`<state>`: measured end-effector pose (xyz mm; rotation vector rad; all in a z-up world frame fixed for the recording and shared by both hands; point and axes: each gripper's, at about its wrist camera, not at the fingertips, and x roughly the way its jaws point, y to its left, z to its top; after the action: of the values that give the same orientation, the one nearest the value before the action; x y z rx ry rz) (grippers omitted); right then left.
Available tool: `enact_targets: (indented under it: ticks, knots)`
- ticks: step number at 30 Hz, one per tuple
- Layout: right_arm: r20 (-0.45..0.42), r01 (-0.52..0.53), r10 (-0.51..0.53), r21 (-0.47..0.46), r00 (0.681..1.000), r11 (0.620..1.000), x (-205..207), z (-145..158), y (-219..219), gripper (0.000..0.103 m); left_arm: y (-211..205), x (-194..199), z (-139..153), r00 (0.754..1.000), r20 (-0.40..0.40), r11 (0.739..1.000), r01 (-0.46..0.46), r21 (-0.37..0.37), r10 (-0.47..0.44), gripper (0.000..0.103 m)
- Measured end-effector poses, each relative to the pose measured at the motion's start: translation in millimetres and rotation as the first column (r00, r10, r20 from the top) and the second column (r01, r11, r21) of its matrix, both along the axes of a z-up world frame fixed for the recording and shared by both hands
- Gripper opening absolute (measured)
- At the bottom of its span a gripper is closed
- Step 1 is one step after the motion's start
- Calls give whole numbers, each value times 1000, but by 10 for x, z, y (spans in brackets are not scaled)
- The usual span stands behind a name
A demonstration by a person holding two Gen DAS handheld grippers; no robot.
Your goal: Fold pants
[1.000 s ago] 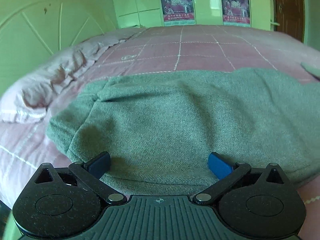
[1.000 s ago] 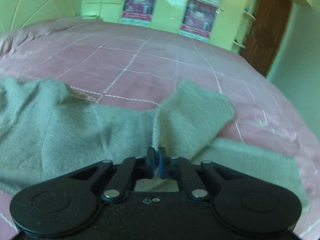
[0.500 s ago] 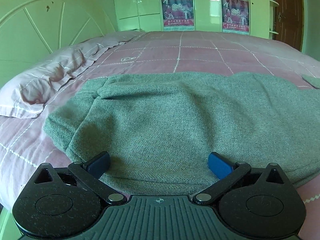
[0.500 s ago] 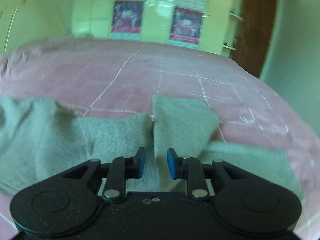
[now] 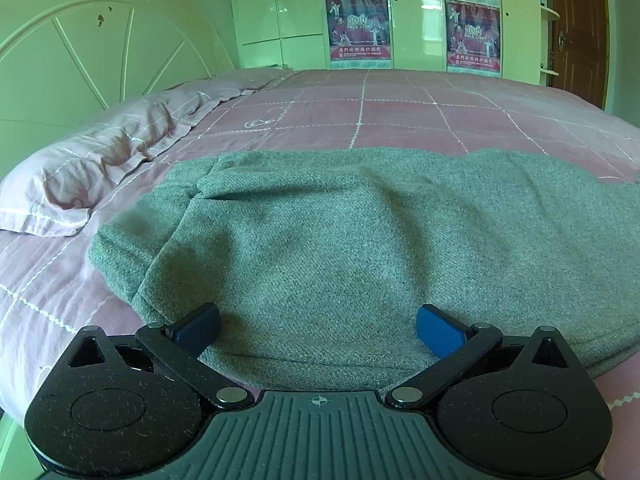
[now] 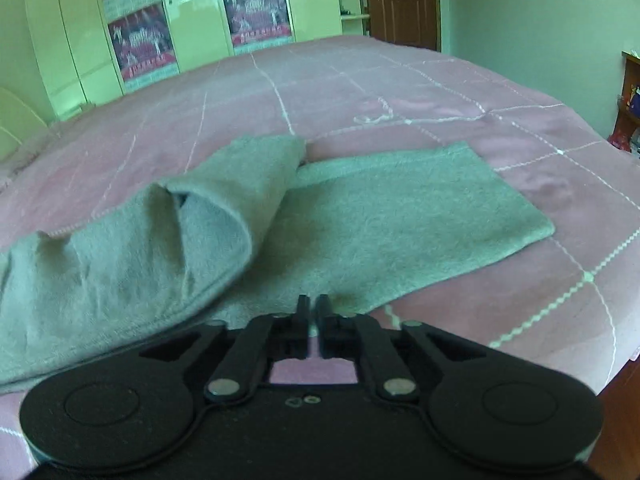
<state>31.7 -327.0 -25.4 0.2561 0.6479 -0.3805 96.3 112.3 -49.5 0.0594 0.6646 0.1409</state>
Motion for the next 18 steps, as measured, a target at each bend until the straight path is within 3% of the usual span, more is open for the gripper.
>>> enact_targets:
  ticks: [3, 5, 7, 9, 10, 11, 12, 13, 14, 16, 18]
  knots:
    - [44, -106, 115, -172, 992, 979, 159, 206, 239, 18, 4, 4, 0, 1000, 2, 1000, -2, 1, 2, 103]
    - [5, -201, 214, -322, 977, 925, 412, 255, 467, 26, 0, 6, -1, 1000, 3, 1000, -3, 2, 3, 103]
    - [-107, -298, 281, -466, 954, 833, 711, 194, 703, 36, -2, 5, -3, 1000, 3, 1000, -3, 2, 3, 103]
    - [-227, -371, 294, -591, 929, 716, 1001, 39, 869, 44, 0, 5, -4, 1000, 4, 1000, -3, 3, 3, 103]
    - [-276, -397, 286, -638, 918, 660, 1113, -40, 912, 44, 2, 5, -4, 1000, 4, 1000, -3, 2, 3, 103]
    - [-311, -418, 279, -665, 909, 619, 1193, -98, 930, 35, 2, 5, -5, 1000, 4, 1000, -3, 2, 3, 103]
    - [-321, -429, 285, -659, 903, 618, 1240, -97, 909, 0, 2, 5, -6, 1000, 4, 1000, -2, 2, 2, 103]
    - [-303, -417, 288, -627, 909, 658, 1259, -28, 841, 0, 2, 6, -7, 1000, 4, 1000, -2, 2, 2, 103]
    - [-236, -369, 284, -582, 929, 724, 1230, 111, 727, 0, 2, 5, -7, 1000, 4, 1000, -2, 2, 2, 103]
    - [-62, -229, 227, -478, 972, 848, 1051, 408, 469, 0, 0, 3, -10, 1000, 7, 1000, -2, 2, 2, 103]
    - [149, -53, 97, -273, 984, 961, 663, 690, 59, 0, -4, 1, -14, 1000, 11, 1000, -4, 3, 4, 103]
